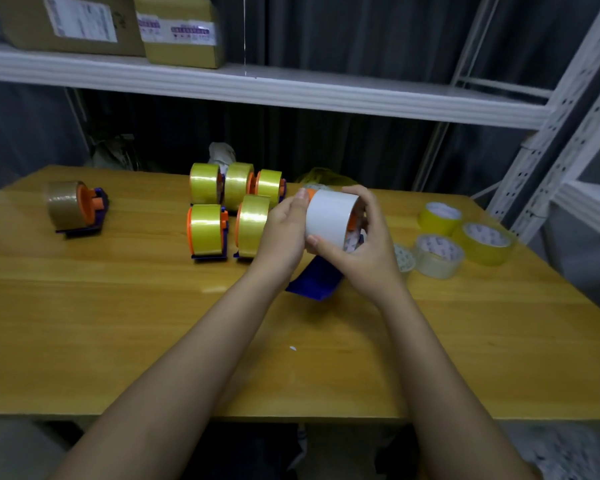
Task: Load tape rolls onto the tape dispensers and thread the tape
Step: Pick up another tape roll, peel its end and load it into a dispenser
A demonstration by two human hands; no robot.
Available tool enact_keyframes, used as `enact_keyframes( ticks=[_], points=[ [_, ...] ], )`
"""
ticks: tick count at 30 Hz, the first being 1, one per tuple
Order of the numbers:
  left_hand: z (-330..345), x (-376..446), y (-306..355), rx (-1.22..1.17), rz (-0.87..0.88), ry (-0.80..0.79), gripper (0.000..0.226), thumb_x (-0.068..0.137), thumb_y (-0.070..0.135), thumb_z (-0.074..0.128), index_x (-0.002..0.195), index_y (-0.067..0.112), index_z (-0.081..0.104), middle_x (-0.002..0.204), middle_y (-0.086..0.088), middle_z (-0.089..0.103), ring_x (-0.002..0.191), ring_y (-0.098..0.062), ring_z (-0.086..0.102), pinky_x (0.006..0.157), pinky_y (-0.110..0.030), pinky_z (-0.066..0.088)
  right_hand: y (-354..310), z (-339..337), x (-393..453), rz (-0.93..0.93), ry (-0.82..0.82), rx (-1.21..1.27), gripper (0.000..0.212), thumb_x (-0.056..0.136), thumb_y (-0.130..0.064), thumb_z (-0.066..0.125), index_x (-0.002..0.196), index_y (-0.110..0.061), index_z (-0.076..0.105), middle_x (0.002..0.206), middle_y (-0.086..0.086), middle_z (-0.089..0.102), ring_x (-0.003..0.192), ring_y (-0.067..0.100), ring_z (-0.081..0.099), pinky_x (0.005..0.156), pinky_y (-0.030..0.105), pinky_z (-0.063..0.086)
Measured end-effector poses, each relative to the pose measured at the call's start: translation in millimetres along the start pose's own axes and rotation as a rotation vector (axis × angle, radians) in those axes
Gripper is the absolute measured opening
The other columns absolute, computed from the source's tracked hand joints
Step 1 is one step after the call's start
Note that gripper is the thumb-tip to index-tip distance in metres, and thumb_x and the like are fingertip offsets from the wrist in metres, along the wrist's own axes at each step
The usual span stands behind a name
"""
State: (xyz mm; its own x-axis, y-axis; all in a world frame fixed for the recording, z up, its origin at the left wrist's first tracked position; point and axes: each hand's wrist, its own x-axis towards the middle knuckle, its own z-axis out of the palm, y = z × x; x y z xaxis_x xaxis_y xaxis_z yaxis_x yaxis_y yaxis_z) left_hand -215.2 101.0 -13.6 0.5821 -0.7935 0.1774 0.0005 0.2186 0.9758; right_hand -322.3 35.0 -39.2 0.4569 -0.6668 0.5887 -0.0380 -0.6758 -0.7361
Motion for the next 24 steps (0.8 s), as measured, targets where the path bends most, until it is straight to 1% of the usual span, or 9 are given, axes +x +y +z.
enact_keyframes(
  ticks=[5,11,13,15,17,19,21,22,24],
  points=[
    [18,4,17,0.079,0.097,0.001,0.033,0.102,0.039,0.034,0.091,0.023,0.061,0.084,-0.002,0.063,0.079,-0.016,0.063,0.064,-0.028,0.048,-9,-18,9,-0.016,0.078,-0.011,0.075,0.068,-0.040,0.080,0.132,-0.026,0.044,0.131,-0.003,0.047,0.115,0.011,0.050,0.088,0.022,0.048],
    [33,20,30,0.121,0.134,0.019,0.036,0.103,0.035,0.034,0.080,0.017,0.056,0.073,-0.002,0.058,0.064,-0.008,0.057,0.052,-0.019,0.042,-11,-27,25,0.031,0.105,0.024,0.071,0.072,-0.030,0.084,0.131,-0.028,0.044,0.132,-0.004,0.047,0.117,0.010,0.048,0.085,0.014,0.047],
    [38,23,32,0.143,0.155,-0.001,0.035,0.103,0.035,0.033,0.082,0.019,0.056,0.073,0.001,0.058,0.057,0.000,0.057,0.048,-0.014,0.042,-9,-32,29,0.035,0.101,0.055,0.071,0.071,-0.031,0.083,0.130,-0.030,0.043,0.131,-0.004,0.047,0.117,0.012,0.049,0.086,0.020,0.050],
    [39,25,32,0.164,0.202,-0.033,0.032,0.103,0.035,0.032,0.087,0.023,0.056,0.077,0.003,0.060,0.060,0.003,0.059,0.052,-0.014,0.045,-11,-35,35,0.060,0.062,0.187,0.070,0.071,-0.037,0.079,0.129,-0.034,0.040,0.129,-0.002,0.046,0.114,0.015,0.052,0.084,0.029,0.054],
    [41,25,31,0.190,0.320,-0.091,0.027,0.104,0.031,0.032,0.091,0.026,0.055,0.080,0.003,0.060,0.067,0.000,0.060,0.057,-0.019,0.048,-16,-36,42,0.208,0.047,0.408,0.065,0.078,-0.042,0.073,0.130,-0.035,0.036,0.123,-0.002,0.049,0.105,0.014,0.058,0.081,0.035,0.057],
    [42,21,28,0.242,0.492,-0.147,0.023,0.104,0.023,0.033,0.092,0.025,0.052,0.081,0.004,0.056,0.071,0.001,0.057,0.057,-0.016,0.043,-21,-36,49,0.411,0.029,0.558,0.061,0.081,-0.062,0.060,0.130,-0.034,0.038,0.120,0.004,0.054,0.102,0.022,0.062,0.083,0.050,0.057],
    [40,19,24,0.302,0.630,-0.182,0.018,0.103,0.019,0.035,0.095,0.020,0.052,0.081,0.006,0.053,0.074,0.002,0.056,0.058,-0.011,0.039,-21,-38,55,0.554,-0.055,0.698,0.077,0.076,-0.078,0.049,0.131,-0.025,0.048,0.121,0.015,0.062,0.105,0.033,0.064,0.088,0.060,0.051],
    [36,19,21,0.334,0.680,-0.198,0.018,0.103,0.021,0.037,0.095,0.016,0.052,0.081,0.006,0.052,0.074,0.001,0.055,0.058,-0.011,0.038,-22,-40,55,0.601,-0.103,0.785,0.082,0.076,-0.079,0.046,0.130,-0.019,0.053,0.117,0.017,0.064,0.104,0.034,0.065,0.090,0.057,0.052],
    [26,18,17,0.365,0.726,-0.231,0.021,0.099,0.029,0.038,0.091,0.016,0.052,0.079,0.005,0.051,0.072,-0.002,0.052,0.057,-0.013,0.037,-26,-40,56,0.655,-0.156,0.863,0.074,0.082,-0.073,0.043,0.122,-0.013,0.062,0.105,0.015,0.068,0.095,0.030,0.066,0.082,0.045,0.057]
  ],
)
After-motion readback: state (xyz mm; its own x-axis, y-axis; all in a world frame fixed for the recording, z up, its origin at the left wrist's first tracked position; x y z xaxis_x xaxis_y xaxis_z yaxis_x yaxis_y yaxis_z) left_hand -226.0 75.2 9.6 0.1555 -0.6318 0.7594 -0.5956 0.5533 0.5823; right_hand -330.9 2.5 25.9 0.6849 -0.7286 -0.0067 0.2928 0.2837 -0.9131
